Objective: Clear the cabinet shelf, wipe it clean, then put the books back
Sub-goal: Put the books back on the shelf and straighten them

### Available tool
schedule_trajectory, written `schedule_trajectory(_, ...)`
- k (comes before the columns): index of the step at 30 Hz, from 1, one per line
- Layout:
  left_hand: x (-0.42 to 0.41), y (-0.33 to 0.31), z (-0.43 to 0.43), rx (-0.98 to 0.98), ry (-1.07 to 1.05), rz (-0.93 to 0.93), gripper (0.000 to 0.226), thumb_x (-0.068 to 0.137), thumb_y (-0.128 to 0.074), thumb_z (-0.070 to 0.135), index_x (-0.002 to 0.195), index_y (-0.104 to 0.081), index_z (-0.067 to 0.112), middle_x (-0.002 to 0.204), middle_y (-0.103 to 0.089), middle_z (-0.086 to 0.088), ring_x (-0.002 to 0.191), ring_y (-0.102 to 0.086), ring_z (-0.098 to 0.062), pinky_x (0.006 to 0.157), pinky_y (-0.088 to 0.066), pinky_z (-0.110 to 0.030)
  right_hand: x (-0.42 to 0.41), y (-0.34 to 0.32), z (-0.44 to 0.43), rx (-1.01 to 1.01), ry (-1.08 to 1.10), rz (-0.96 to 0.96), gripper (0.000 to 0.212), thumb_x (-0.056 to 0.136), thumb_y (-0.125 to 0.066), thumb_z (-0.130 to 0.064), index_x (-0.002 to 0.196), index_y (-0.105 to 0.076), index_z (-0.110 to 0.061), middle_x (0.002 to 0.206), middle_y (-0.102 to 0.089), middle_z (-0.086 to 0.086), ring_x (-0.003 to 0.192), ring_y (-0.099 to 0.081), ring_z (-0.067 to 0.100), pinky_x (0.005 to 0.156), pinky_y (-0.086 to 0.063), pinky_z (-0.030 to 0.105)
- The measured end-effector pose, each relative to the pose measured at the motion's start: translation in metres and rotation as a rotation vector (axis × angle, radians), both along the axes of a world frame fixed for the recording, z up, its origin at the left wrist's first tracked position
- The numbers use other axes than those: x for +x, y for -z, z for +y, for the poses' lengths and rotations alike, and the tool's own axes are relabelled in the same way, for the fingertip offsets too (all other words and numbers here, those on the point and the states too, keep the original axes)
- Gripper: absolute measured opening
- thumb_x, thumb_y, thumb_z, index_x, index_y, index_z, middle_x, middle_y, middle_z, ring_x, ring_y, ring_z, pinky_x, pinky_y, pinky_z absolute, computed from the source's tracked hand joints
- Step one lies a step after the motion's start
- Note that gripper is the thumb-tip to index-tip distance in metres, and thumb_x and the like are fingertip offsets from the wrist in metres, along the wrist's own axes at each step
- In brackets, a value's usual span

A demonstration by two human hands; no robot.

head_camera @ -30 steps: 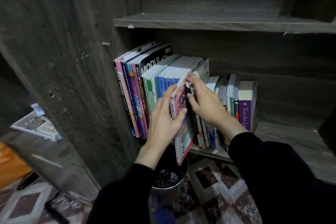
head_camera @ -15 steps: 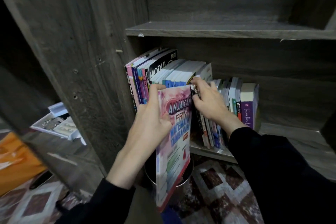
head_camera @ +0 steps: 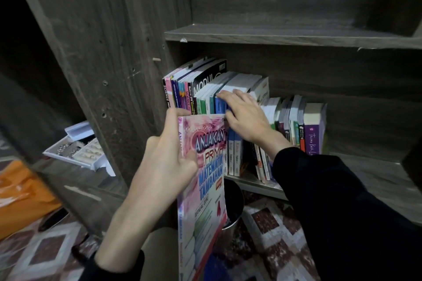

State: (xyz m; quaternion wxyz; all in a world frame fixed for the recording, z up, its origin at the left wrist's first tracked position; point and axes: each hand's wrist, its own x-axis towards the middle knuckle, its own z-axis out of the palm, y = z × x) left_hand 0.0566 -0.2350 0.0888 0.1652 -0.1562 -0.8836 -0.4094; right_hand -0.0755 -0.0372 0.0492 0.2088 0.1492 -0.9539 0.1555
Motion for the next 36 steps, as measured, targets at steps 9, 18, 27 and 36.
schedule_trajectory(9, 0.008, -0.016, 0.000, -0.019, -0.032, 0.061, 0.049, 0.077, -0.063, -0.002, 0.103, -0.038, 0.032, 0.061, -0.061, 0.004, 0.066, -0.058, -0.002, 0.059, -0.044, -0.008, 0.008, 0.000, 0.011, -0.020, -0.003, 0.038, 0.051, 0.093, -0.040, -0.013, 0.142, -0.037, -0.024, 0.146, -0.042, 0.000, 0.140, -0.026, 0.018, 0.118, -0.013, 0.039)
schedule_trajectory(18, 0.004, -0.029, 0.006, -0.058, -0.055, 0.106, 0.052, 0.074, -0.062, -0.003, 0.105, -0.038, 0.032, 0.057, -0.053, 0.006, 0.061, -0.049, -0.007, 0.055, -0.034, -0.002, 0.013, 0.002, 0.021, -0.016, -0.001, 0.056, 0.049, 0.092, -0.042, -0.014, 0.140, -0.039, -0.022, 0.141, -0.046, 0.002, 0.138, -0.029, 0.020, 0.117, -0.012, 0.039)
schedule_trajectory(27, 0.001, -0.050, 0.015, -0.029, -0.041, 0.201, 0.050, 0.074, -0.066, -0.004, 0.105, -0.041, 0.027, 0.068, -0.058, 0.010, 0.076, -0.053, 0.005, 0.056, -0.037, -0.001, 0.018, 0.000, 0.023, -0.035, -0.014, 0.051, 0.046, 0.092, -0.043, -0.015, 0.138, -0.041, -0.020, 0.139, -0.047, 0.002, 0.137, -0.031, 0.021, 0.117, -0.016, 0.042)
schedule_trajectory(36, -0.010, -0.067, 0.016, -0.080, -0.118, 0.294, 0.049, 0.075, -0.062, -0.002, 0.114, -0.046, 0.021, 0.066, -0.052, 0.018, 0.065, -0.050, 0.003, 0.059, -0.032, -0.008, 0.018, 0.001, 0.023, -0.050, -0.011, 0.055, 0.050, 0.090, -0.044, -0.012, 0.139, -0.041, -0.018, 0.138, -0.047, 0.005, 0.135, -0.031, 0.023, 0.116, -0.017, 0.042)
